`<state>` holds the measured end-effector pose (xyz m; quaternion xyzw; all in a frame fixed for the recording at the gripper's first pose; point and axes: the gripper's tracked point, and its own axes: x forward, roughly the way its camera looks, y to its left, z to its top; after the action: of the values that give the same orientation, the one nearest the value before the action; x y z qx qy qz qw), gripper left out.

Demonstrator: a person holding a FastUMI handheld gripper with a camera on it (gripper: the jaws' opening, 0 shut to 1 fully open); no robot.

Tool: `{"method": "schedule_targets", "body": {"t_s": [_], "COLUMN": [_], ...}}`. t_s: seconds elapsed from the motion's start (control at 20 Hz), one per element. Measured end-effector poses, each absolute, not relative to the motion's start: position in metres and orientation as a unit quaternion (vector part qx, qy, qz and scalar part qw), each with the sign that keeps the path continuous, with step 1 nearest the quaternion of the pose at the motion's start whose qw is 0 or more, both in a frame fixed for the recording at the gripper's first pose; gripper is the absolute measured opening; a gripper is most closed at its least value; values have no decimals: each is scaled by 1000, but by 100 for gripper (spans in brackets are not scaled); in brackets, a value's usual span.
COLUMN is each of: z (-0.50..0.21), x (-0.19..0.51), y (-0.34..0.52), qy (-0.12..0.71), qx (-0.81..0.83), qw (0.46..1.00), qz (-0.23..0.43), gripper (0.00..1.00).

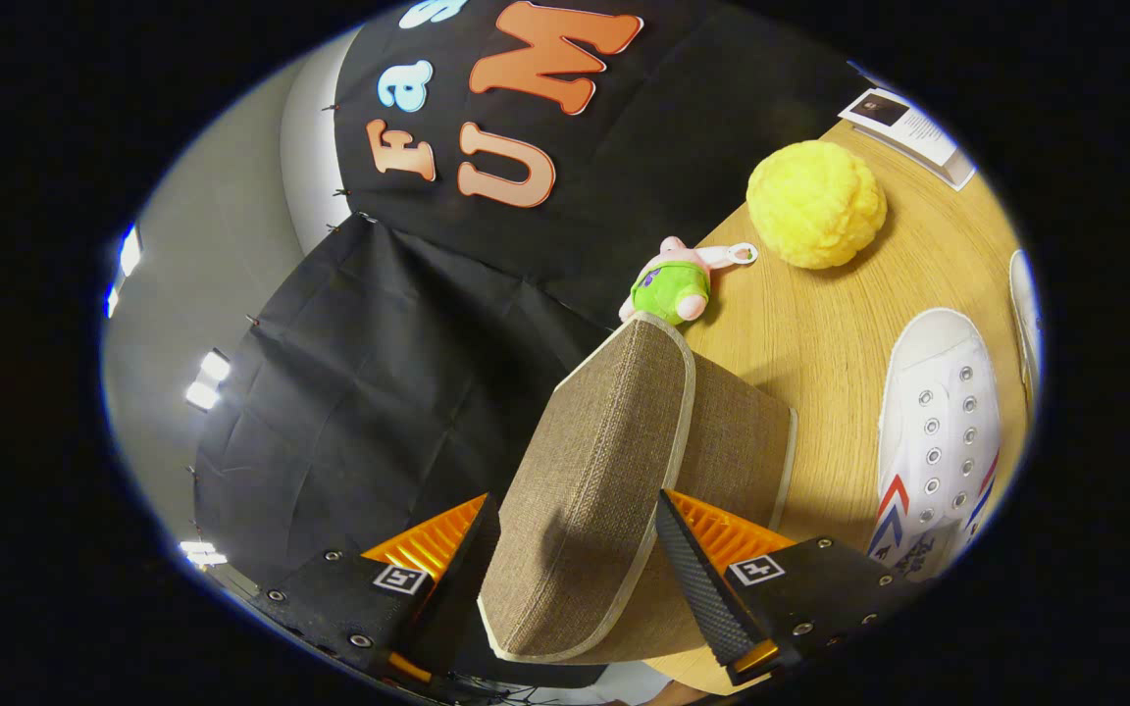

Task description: Open the storage box then place both shoes into the box .Put the left shoe in first, then the right shoe, with the right side of both shoes facing outward in a uniform manner.

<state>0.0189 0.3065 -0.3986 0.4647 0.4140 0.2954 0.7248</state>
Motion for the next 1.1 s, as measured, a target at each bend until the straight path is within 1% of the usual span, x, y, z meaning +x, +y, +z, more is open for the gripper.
{"method": "schedule_targets", "body": {"t_s": [0.2,0.4,0.45,0.5,0.55,0.7,0.75,0.85,1.0,1.05,1.1], "z": [-401,-411,-408,-403,-398,-384,-377,-361,-349,-350,-349], "x": [16,16,16,18,18,17,18,22,27,25,23], "y": [313,312,312,310,309,307,305,300,296,297,298], "qy": [422,433,431,425,421,406,397,379,356,357,356], "qx": [480,491,495,499,502,511,519,538,543,541,542], "qw": [710,702,700,700,699,695,693,685,692,692,690], "qz": [294,279,282,283,285,300,303,313,316,318,321], "gripper": [96,94,90,89,86,86,83,75,74,69,69]}}
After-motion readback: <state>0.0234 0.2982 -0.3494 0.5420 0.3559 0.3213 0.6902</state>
